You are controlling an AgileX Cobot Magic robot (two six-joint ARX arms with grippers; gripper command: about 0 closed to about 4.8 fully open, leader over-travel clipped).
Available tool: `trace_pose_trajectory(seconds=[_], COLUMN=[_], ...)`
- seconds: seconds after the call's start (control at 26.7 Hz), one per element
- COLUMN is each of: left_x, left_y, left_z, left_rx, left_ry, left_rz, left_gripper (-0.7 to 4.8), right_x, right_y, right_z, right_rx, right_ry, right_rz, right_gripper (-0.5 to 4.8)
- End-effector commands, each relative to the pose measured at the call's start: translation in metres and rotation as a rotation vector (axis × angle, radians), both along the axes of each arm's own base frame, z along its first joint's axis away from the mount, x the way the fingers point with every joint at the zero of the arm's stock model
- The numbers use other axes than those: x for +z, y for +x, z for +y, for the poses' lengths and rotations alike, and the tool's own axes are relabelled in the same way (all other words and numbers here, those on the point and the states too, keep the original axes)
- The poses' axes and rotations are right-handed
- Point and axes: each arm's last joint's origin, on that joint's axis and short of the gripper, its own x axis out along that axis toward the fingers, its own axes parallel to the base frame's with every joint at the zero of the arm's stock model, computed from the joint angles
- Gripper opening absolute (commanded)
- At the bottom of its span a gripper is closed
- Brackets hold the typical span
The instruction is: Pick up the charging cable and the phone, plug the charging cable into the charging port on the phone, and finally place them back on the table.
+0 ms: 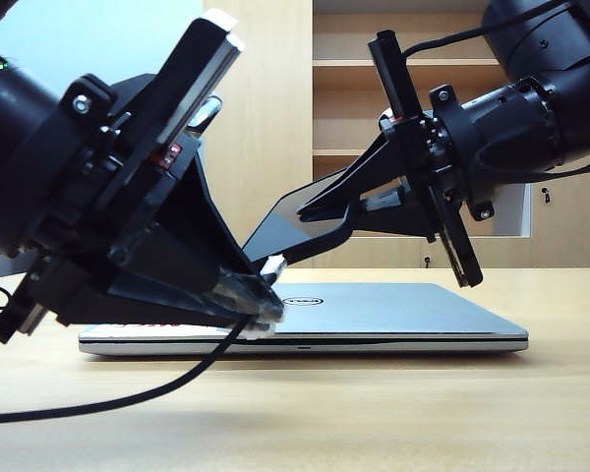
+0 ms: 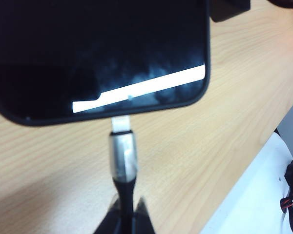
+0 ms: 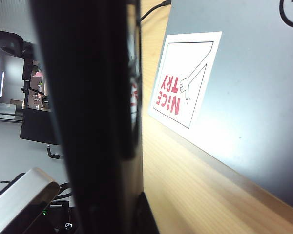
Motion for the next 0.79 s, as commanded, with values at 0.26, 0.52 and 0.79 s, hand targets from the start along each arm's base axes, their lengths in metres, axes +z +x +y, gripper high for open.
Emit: trace_pose_trajectory(seconds=[0.26,0.52,0.79], left_x=[0.0021,0.0021,0.0021], left_y=[0.0006,0.0007,0.0007], left_z=[-0.0008,-0.0007,-0.0007], left_rx=[-0.002,-0.001,-0.001], left_ry=[-0.015,-0.015,-0.015], left_rz=[-0.009,-0.009,-0.009], left_gripper=[-0.07,-0.07,-0.07], right_x=[0.0062,0.0063,0.0048], right_y=[0.001,0.0004,-0.0003], right_z=[0.0015,0.0017,0.0014], right_rx=[0.021,0.044,0.045], right_ry=[0.026,0.032,0.023], right_rz=[-0.038,-0.039,-0.024], right_gripper=[-0.06,-0.06,-0.06])
